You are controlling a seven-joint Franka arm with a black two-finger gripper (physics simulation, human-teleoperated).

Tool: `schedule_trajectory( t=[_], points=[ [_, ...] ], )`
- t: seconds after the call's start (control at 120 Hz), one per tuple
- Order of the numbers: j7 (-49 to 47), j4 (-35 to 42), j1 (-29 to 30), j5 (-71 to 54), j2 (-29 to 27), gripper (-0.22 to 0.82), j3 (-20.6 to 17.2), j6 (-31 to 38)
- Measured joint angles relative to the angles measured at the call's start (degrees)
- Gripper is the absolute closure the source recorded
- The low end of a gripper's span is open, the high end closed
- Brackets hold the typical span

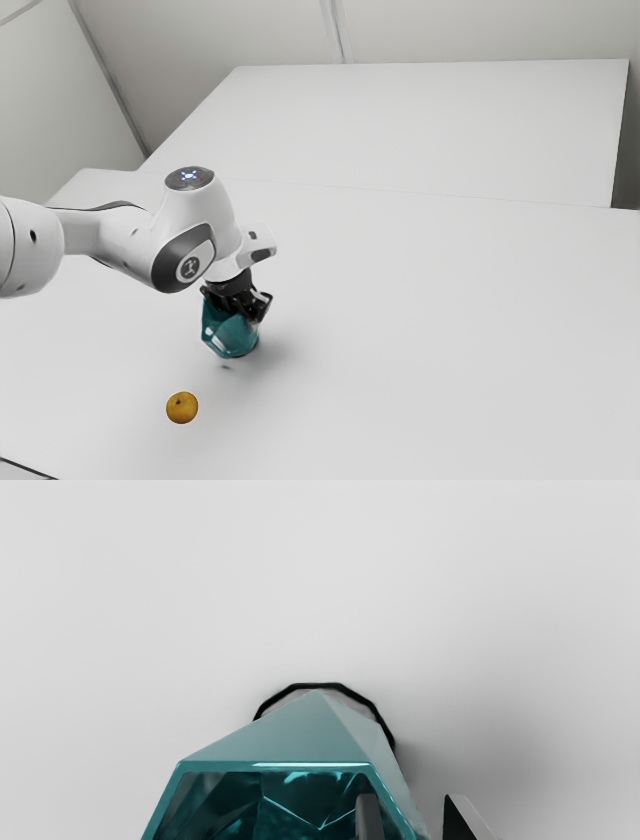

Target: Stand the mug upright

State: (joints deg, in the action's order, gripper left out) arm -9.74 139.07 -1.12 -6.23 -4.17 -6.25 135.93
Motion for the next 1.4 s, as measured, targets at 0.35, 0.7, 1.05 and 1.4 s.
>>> schedule_trajectory(
  t=[0.35,0.7,1.05,1.4],
  points=[
    [-0.1,-0.3,-0.1,0.3,-2.6,0.12,0.0,0.8],
    [0.1,-9.3,-0.3,1.1,-3.7,0.04,-0.1,-7.1],
    [0.2,-29.0,-0.4,4.1,0.3,0.03,-0.2,-26.9],
    [0.2,-45.3,-0.4,3.9,4.3,0.02,-0.2,-41.3]
  ],
)
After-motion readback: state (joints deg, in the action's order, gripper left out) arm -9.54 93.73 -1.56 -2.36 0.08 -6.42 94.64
